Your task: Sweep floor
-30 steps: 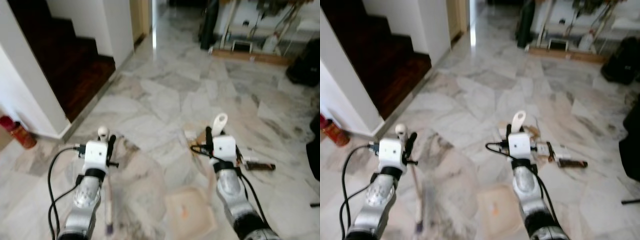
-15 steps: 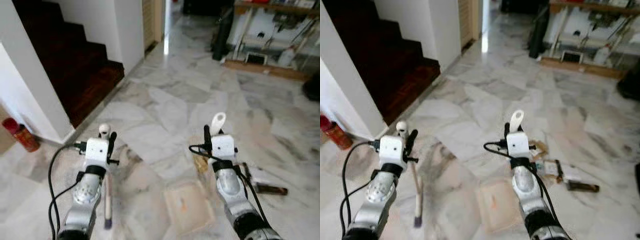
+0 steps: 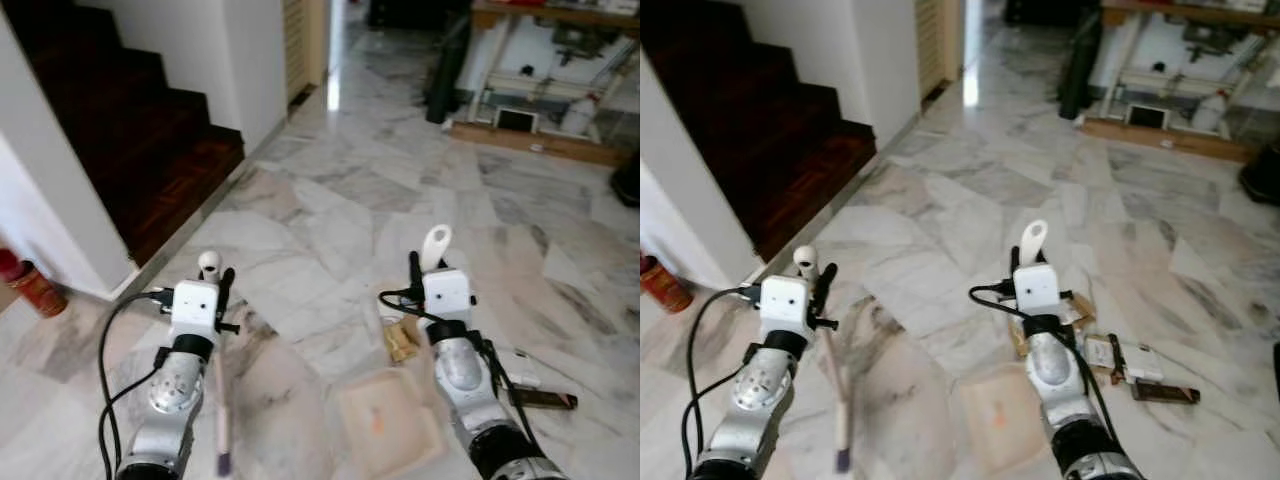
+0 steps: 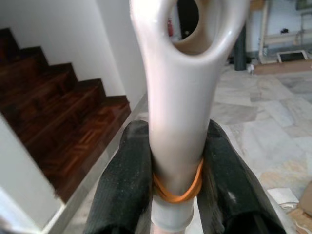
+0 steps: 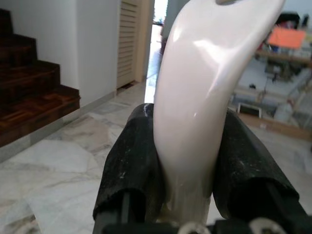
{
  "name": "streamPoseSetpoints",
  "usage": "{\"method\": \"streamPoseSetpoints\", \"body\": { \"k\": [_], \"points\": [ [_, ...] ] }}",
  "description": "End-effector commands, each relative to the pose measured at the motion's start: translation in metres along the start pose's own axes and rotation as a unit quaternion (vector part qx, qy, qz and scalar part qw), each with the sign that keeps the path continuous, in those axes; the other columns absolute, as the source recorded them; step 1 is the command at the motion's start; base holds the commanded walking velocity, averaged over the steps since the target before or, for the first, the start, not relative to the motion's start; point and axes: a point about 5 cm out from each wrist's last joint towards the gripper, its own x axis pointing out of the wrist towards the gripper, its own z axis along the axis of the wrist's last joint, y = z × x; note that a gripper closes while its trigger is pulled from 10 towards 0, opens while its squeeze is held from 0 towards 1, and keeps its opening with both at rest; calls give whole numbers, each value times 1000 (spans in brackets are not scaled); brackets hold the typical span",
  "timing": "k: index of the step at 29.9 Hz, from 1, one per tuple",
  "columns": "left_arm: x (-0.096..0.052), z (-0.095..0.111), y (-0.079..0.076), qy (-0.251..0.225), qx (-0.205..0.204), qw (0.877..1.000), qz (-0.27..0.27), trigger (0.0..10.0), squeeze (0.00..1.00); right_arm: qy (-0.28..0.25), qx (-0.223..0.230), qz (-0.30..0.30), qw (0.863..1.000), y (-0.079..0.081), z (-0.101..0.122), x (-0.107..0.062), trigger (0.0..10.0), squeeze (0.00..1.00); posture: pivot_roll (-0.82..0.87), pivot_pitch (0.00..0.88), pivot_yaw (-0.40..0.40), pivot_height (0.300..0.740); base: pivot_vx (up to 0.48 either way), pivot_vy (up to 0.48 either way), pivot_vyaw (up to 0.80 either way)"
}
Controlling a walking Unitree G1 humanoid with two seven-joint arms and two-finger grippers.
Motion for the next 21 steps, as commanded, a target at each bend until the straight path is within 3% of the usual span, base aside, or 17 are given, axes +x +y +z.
{"method": "streamPoseSetpoints", "body": {
  "k": [1,21],
  "points": [
    [4,8,-3,-22,-2,1000,-3,10000,0,-16,-10,-5,1000,-9,6,4,10000,0,115,0,20,740,368,0,0],
    [6,10,-1,-25,-2,1000,8,10000,0,-14,0,-7,1000,-11,6,6,10000,0,114,0,15,740,370,0,0]
  ]
}}
